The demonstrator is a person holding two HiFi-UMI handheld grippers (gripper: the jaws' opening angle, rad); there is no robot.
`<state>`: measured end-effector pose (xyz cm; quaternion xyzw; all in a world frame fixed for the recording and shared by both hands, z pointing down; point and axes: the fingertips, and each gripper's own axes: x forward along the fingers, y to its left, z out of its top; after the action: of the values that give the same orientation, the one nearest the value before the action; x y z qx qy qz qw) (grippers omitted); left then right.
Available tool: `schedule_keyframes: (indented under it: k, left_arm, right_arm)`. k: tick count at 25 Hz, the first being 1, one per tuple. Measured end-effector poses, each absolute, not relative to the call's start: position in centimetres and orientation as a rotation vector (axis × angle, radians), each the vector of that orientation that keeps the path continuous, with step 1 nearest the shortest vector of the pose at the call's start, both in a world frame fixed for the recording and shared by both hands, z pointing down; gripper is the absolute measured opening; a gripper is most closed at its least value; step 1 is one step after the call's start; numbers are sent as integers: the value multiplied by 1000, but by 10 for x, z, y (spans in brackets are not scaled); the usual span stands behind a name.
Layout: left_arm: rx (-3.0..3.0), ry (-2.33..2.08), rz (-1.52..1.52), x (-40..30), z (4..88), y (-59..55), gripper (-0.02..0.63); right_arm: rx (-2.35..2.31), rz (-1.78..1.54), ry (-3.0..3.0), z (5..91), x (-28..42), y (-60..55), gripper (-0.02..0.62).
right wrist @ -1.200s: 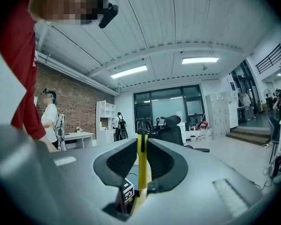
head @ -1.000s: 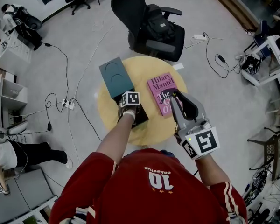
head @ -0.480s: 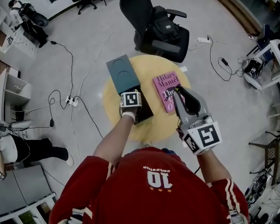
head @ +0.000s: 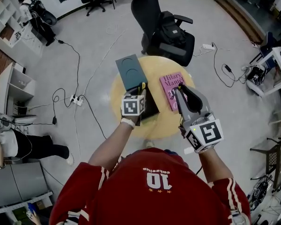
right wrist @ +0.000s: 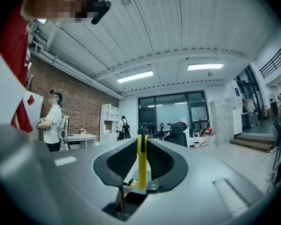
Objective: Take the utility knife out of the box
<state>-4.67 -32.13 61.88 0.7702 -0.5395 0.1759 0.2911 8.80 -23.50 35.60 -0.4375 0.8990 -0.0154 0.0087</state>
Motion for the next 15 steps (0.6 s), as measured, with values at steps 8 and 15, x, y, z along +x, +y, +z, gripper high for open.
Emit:
schedule_keyframes:
  k: [8, 15]
  left_arm:
    - [2390, -1530, 273, -48, 492, -280, 127]
    - [2626, -1652, 89, -66, 385, -228, 127]
  right_arm:
    - [-1351, -21, 2800, 341, 77, -211, 53]
    - [-1334, 4, 2765, 324, 70, -195, 53]
